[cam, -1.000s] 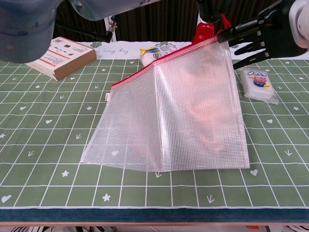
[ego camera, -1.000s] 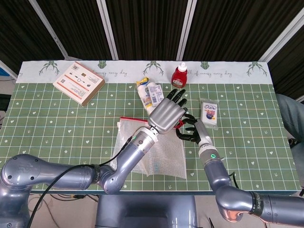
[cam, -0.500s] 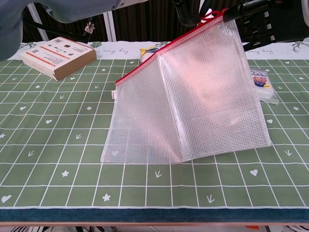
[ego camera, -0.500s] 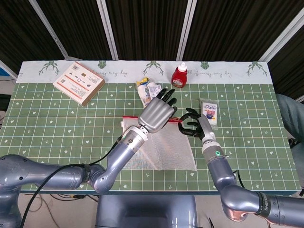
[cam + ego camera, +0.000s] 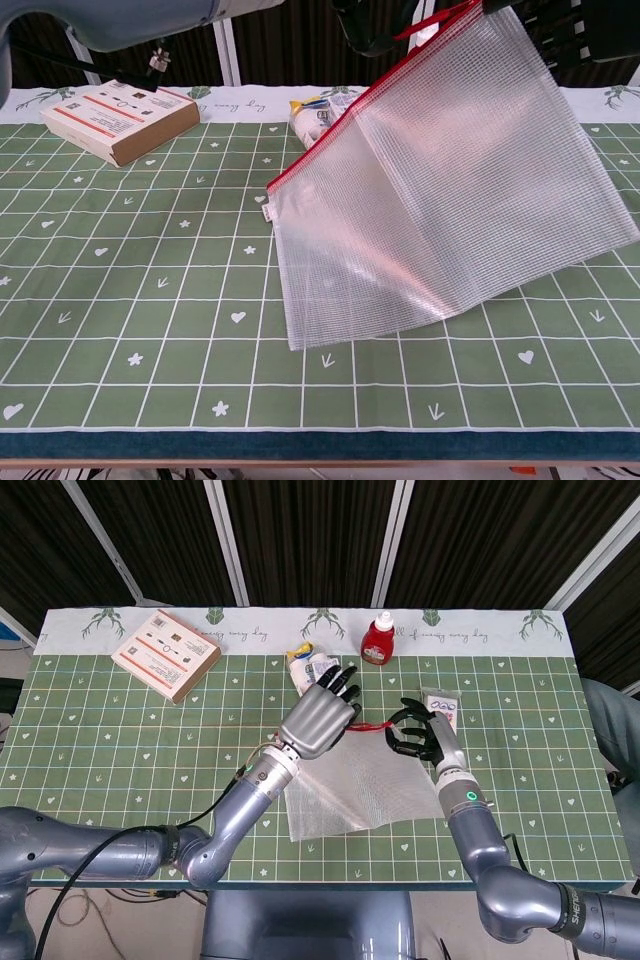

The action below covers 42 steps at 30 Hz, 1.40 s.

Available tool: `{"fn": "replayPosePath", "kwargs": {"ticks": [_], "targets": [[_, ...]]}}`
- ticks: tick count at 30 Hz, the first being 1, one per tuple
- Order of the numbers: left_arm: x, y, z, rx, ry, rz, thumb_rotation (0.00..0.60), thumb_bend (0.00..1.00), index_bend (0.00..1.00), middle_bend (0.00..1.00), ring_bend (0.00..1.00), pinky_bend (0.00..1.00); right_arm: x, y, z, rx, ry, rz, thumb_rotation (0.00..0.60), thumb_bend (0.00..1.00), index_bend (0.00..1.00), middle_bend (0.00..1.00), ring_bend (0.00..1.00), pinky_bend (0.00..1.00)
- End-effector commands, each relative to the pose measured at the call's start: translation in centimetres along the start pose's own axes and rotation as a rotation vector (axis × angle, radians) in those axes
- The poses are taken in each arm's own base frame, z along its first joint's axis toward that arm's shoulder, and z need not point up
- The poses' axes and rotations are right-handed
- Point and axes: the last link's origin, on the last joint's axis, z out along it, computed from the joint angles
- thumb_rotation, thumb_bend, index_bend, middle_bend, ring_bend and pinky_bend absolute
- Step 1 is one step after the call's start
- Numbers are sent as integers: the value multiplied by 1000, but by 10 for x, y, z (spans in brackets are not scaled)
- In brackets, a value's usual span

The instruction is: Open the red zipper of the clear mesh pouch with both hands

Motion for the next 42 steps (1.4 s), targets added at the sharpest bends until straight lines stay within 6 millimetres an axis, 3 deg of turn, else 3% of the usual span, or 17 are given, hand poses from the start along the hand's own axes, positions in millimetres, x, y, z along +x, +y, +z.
{"fn": "replayPosePath", "kwargs": {"ticks": [1,17,33,42], "targets": [[0,-4,-2,8,0,2,600,483,607,287,51,123,2,-1,0,0,4,8,600,555,624,137,0,206],[-5,-46,-22,93,-14,20,600,483,606,287,51,123,21,-16,3,22,53,34,600,556,625,137,0,206],[-6,-114,-79,229,-40,35,600,483,604,286,51,123,55,-15,9,22,143,9,600,557,625,137,0,206],[-7,-126,-90,247,-44,36,600,483,604,286,51,123,57,-14,9,23,144,12,600,557,626,137,0,206]]}}
